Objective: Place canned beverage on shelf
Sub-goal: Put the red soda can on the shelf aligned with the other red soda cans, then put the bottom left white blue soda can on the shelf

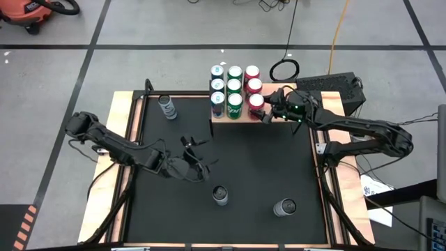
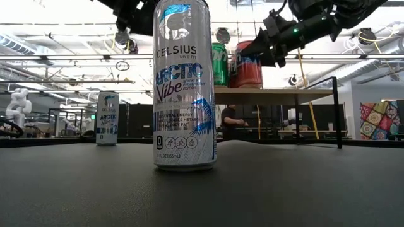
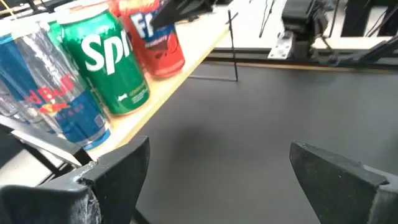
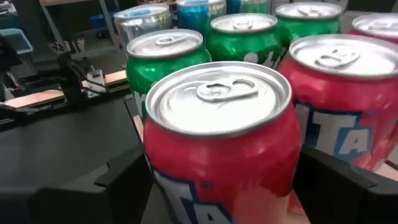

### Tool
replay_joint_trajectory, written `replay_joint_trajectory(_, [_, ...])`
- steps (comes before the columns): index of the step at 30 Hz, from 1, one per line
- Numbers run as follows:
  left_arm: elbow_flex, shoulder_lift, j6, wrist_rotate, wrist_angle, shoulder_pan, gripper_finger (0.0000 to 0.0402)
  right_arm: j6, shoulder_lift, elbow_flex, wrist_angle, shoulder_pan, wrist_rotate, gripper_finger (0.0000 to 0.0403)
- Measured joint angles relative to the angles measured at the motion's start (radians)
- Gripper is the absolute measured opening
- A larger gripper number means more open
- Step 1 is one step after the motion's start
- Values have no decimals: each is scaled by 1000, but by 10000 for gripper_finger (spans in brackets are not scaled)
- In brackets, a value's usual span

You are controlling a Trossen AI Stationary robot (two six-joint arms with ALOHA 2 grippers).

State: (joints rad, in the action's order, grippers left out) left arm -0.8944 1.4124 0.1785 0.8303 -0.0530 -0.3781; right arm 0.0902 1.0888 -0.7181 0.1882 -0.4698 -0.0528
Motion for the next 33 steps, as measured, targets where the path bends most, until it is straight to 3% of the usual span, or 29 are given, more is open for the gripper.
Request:
replay_joint_trajectory(11, [0, -2, -1, -2, -17, -10, 381, 5, 44, -1, 36, 0, 31, 343])
replay_joint_trajectory(21, [0, -2, -2, -3, -12, -10, 381, 30, -9, -2, 62, 0, 32, 364])
replay_joint_trajectory(28, [0, -3, -2, 30, -8, -55, 381, 83, -136, -2, -10, 47, 60, 364])
replay_joint_trajectory(33, [0, -5, 1, 55, -6, -101, 381, 89, -242, -2, -144, 153, 61, 359])
